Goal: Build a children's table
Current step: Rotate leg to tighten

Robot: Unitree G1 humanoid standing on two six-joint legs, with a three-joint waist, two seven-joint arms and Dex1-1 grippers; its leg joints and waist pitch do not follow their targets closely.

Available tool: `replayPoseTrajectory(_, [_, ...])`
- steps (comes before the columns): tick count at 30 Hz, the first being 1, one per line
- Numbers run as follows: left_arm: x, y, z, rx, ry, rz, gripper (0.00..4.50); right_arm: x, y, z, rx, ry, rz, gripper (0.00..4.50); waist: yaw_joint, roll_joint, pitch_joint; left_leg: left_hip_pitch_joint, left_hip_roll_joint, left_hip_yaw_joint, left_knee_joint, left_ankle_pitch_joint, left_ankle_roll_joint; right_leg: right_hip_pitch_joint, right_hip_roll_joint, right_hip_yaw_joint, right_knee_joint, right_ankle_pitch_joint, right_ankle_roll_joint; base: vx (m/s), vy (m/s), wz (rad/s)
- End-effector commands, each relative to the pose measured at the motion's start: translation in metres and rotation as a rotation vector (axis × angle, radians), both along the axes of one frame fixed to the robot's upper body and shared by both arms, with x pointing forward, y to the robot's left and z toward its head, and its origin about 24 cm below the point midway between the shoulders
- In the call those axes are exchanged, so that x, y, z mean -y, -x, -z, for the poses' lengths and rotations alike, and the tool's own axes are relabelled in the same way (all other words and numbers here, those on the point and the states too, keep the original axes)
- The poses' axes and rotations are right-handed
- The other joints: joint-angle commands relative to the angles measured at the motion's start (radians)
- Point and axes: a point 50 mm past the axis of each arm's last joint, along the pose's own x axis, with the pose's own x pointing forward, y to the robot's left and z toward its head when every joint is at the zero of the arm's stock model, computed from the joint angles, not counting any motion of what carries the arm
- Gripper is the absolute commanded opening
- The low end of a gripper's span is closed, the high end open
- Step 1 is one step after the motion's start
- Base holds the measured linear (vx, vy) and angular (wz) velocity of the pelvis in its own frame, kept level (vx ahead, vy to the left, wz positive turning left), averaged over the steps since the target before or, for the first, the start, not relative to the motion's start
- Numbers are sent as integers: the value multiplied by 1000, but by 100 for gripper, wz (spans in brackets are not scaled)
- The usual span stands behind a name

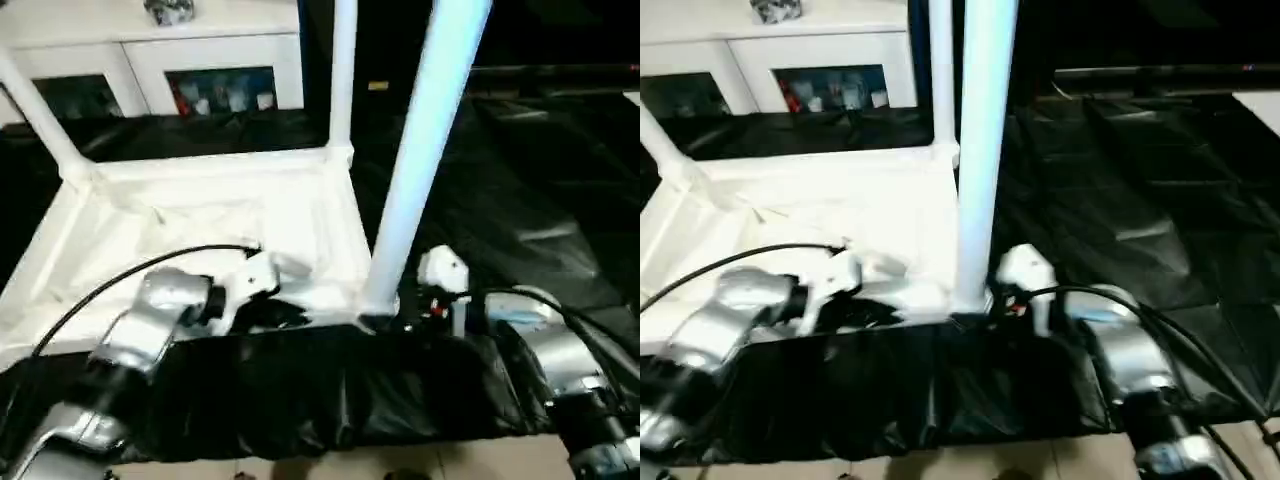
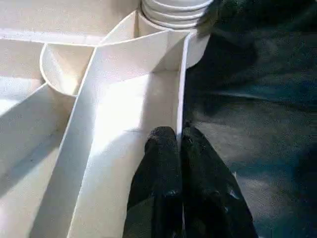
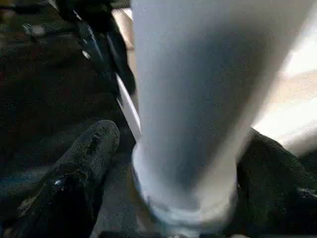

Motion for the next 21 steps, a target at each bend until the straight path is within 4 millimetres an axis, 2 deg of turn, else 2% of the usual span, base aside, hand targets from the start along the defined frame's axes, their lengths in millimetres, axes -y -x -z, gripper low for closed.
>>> replayPoseTrajectory(1, [-11,1,-3,-3,5,-63,0,-14,2,3,-9,3,-97,381,11,-26,-62,1,12,9,-69,-73,110,53,-29,7,-40,11,-319,0,0,0])
replayPoseTrajectory(2, [-11,1,-3,-3,5,-63,0,-14,2,3,-9,3,-97,381,11,-19,-61,9,14,10,-69,-79,102,47,-27,8,-42,3,-321,0,0,0])
replayPoseTrajectory(3, [-14,4,-4,-2,0,-75,0,-18,0,3,-12,-1,-119,381,11,-28,-61,10,14,11,-68,-78,101,47,-25,9,-43,11,-320,0,0,0])
replayPoseTrajectory(4, [-15,5,-4,-2,-1,-80,0,-19,0,3,-12,-1,-125,381,11,-31,-60,6,12,10,-70,-76,100,50,-24,9,-38,20,-319,0,0,0])
replayPoseTrajectory(6, [-18,7,-6,-2,-4,-92,0,-23,-1,3,-18,0,-148,381,10,-41,-60,9,12,11,-70,-77,98,48,-23,9,-38,23,-317,0,0,0])
replayPoseTrajectory(7, [-19,8,-6,-2,-5,-96,0,-24,-1,4,-21,2,-156,381,9,-39,-59,9,11,10,-70,-78,95,48,-23,10,-37,22,-317,0,0,0])
replayPoseTrajectory(8, [-22,9,-6,0,-14,-102,0,-25,-1,4,-23,7,-167,381,9,-42,-59,11,12,10,-70,-82,91,48,-23,10,-38,20,-315,0,0,0])
replayPoseTrajectory(9, [-24,9,-6,1,-19,-106,0,-26,-1,5,-27,13,-178,356,9,-47,-59,10,11,10,-70,-84,91,47,-23,10,-37,20,-315,0,0,0])
replayPoseTrajectory(11, [-26,10,-7,-1,-24,-113,0,-26,-1,7,-27,19,-191,349,9,-45,-57,12,12,10,-71,-100,83,46,-23,11,-38,5,-316,0,0,0])
replayPoseTrajectory(13, [-26,11,-8,-1,-27,-117,0,-25,-2,8,-31,21,-194,339,10,-52,-57,10,10,10,-71,-100,79,49,-23,12,-36,12,-317,0,0,0])
replayPoseTrajectory(14, [-26,12,-8,1,-29,-117,0,-23,-3,8,-41,19,-190,317,11,-49,-57,10,10,10,-71,-100,79,48,-23,12,-36,11,-317,0,0,0])
replayPoseTrajectory(16, [-26,12,-8,2,-30,-115,0,-22,-4,9,-47,17,-187,312,11,-48,-58,10,9,9,-69,-91,80,50,-22,12,-34,29,-319,0,0,0])
replayPoseTrajectory(17, [-25,12,-8,2,-32,-111,0,-20,-4,10,-53,17,-181,302,12,-41,-60,11,8,8,-68,-81,81,50,-21,11,-32,49,-322,0,0,0])
replayPoseTrajectory(18, [-25,12,-8,2,-32,-111,0,-20,-4,10,-53,17,-181,302,12,-43,-60,12,8,9,-67,-78,82,50,-20,11,-32,58,-324,0,0,0])
replayPoseTrajectory(19, [-24,11,-8,2,-32,-110,0,-19,-4,10,-56,18,-179,278,14,-46,-62,11,7,9,-66,-69,85,52,-20,11,-29,76,-328,0,0,0])
replayPoseTrajectory(20, [-22,10,-8,2,-30,-108,0,-18,-4,11,-57,21,-178,271,15,-42,-62,11,7,9,-65,-61,88,52,-19,11,-28,93,-332,0,0,0])
replayPoseTrajectory(21, [-21,10,-8,1,-28,-106,0,-17,-3,12,-61,23,-176,269,15,-43,-63,11,6,8,-64,-57,89,53,-19,10,-27,101,-335,0,0,0])
